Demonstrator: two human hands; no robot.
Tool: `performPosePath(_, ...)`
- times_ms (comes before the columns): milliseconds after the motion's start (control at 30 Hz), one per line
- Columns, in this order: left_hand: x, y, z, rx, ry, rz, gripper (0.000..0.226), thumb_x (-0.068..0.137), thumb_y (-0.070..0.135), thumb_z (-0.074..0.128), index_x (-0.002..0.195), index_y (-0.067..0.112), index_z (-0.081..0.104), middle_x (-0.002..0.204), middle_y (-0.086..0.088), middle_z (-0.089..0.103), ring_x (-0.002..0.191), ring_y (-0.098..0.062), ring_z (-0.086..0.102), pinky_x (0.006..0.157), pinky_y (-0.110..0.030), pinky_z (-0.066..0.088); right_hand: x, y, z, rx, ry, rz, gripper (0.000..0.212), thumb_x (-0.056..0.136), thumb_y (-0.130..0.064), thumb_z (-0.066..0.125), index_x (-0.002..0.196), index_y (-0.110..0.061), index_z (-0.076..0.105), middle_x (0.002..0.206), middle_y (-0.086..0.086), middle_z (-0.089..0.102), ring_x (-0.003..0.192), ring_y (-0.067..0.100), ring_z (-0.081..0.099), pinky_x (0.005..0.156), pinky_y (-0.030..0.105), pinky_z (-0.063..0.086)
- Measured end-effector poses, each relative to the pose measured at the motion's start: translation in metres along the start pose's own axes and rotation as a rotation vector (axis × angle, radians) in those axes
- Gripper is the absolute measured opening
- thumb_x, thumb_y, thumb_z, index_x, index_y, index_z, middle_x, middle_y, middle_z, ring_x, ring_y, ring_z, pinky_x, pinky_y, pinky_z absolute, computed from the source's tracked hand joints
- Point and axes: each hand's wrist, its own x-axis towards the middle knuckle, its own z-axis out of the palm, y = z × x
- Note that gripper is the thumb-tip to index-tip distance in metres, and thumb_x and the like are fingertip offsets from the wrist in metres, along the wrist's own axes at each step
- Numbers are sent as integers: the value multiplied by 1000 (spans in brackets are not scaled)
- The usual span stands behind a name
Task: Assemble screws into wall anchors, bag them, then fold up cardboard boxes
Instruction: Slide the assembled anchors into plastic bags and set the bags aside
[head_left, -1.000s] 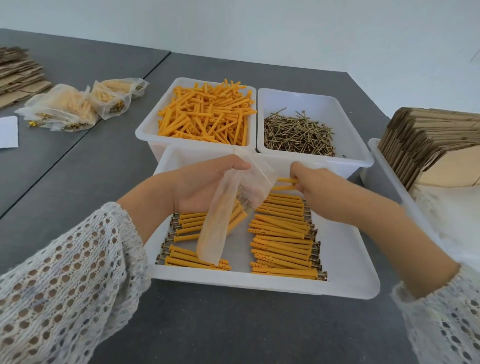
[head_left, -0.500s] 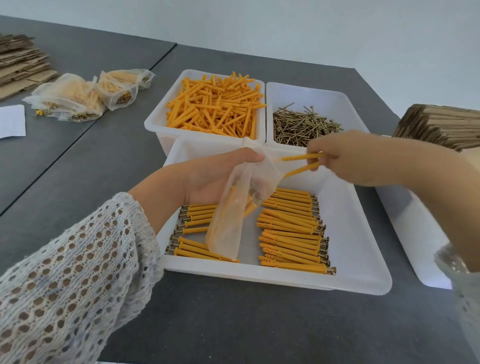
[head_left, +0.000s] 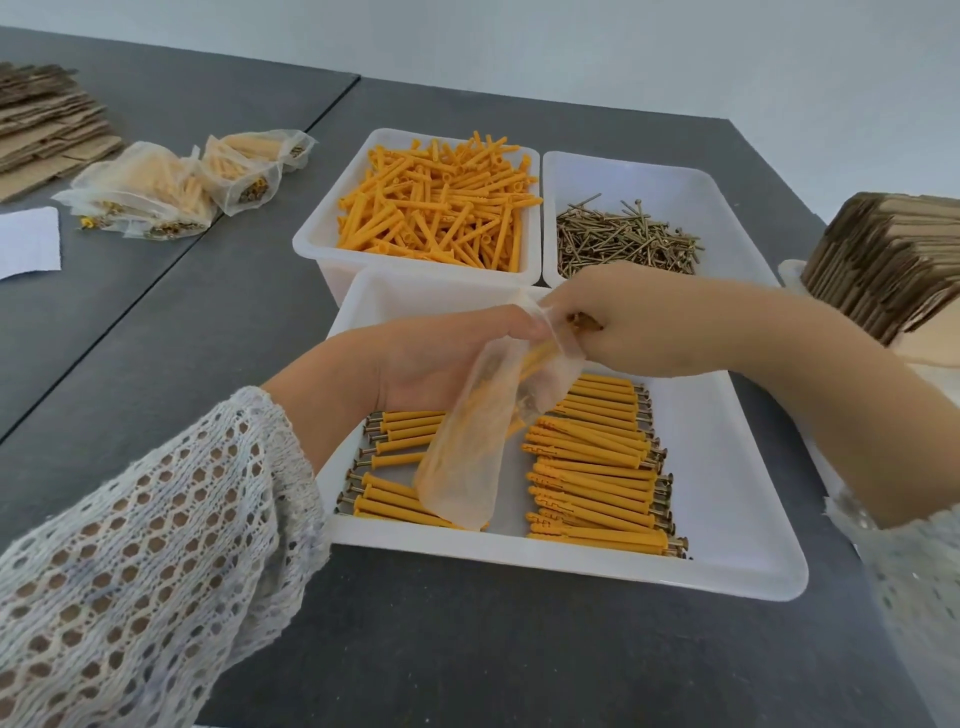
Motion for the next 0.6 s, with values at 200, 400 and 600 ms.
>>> performPosePath(200, -1, 3, 0, -47, 60, 32, 34, 83, 33, 56, 111, 13, 63, 87, -4, 68, 73, -13, 64, 65, -25, 55, -3, 19, 3, 540, 226, -9, 33, 95, 4, 51, 114, -17, 67, 107, 2, 70, 100, 13, 67, 94, 37, 54)
performPosePath(400, -3, 7, -7, -89, 160, 66, 32, 86, 35, 60, 109, 13, 62, 70, 1, 68, 54, -9, 62, 49, -22, 50, -14, 53, 28, 277, 292, 294, 19, 99, -17, 46, 99, -27, 63, 92, -5, 69, 79, 7, 67, 78, 34, 57)
performPosePath(600, -2, 6, -13, -96, 223, 57, 31, 82, 36, 66, 104, 14, 62, 71, 0, 66, 56, -10, 62, 49, -23, 51, -9, 29, 91, -345, -90, 347, 68, 90, -66, 46, 134, -15, 40, 129, 7, 46, 119, 27, 48, 90, 38, 44)
